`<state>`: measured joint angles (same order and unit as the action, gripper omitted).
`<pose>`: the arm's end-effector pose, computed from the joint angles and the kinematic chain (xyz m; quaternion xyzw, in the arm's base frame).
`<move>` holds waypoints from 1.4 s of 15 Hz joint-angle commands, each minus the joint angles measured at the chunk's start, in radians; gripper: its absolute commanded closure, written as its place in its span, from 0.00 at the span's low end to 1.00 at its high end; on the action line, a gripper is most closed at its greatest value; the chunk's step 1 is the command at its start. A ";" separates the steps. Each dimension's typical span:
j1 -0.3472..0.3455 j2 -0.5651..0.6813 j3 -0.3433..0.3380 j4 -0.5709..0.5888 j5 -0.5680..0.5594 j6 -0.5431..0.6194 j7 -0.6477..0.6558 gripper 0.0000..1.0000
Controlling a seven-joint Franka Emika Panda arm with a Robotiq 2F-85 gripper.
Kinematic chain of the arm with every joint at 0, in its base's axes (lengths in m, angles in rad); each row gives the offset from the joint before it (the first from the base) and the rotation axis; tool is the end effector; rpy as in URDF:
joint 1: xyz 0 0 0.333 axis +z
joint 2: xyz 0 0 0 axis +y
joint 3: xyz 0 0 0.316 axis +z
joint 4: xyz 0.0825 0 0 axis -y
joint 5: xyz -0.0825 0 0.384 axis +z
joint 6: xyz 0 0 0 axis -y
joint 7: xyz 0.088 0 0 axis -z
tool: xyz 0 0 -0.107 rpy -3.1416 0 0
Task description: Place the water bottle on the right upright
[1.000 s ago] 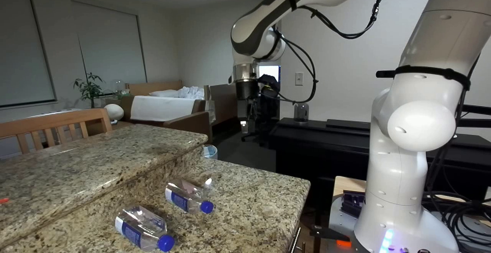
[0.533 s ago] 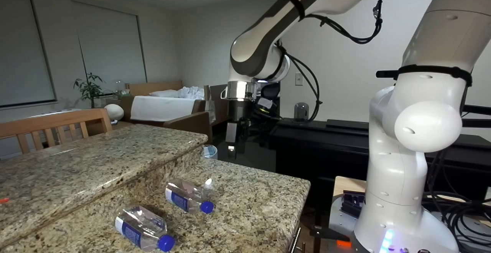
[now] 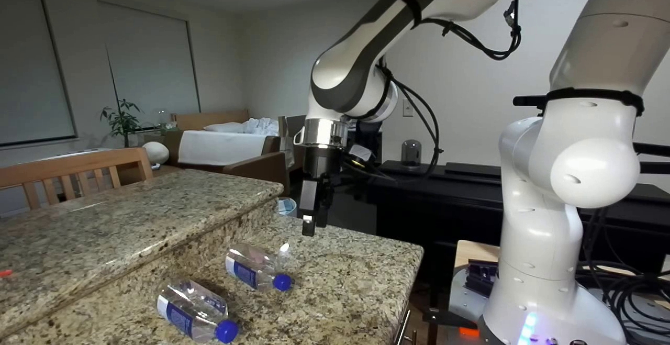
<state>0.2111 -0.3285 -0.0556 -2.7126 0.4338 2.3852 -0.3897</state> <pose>0.3832 0.0653 0.3300 -0.9812 -0.1133 -0.0170 0.1556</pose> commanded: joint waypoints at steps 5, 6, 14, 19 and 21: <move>0.001 -0.043 0.015 -0.065 0.018 0.055 -0.009 0.00; 0.007 -0.021 0.020 -0.078 0.026 0.089 -0.009 0.00; 0.149 0.230 0.077 -0.070 0.350 0.398 -0.144 0.00; 0.226 0.342 0.130 -0.065 0.465 0.681 -0.065 0.00; 0.249 0.384 0.145 -0.061 0.481 0.792 -0.040 0.00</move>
<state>0.4323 -0.0005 0.0609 -2.7756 0.8739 3.0377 -0.4656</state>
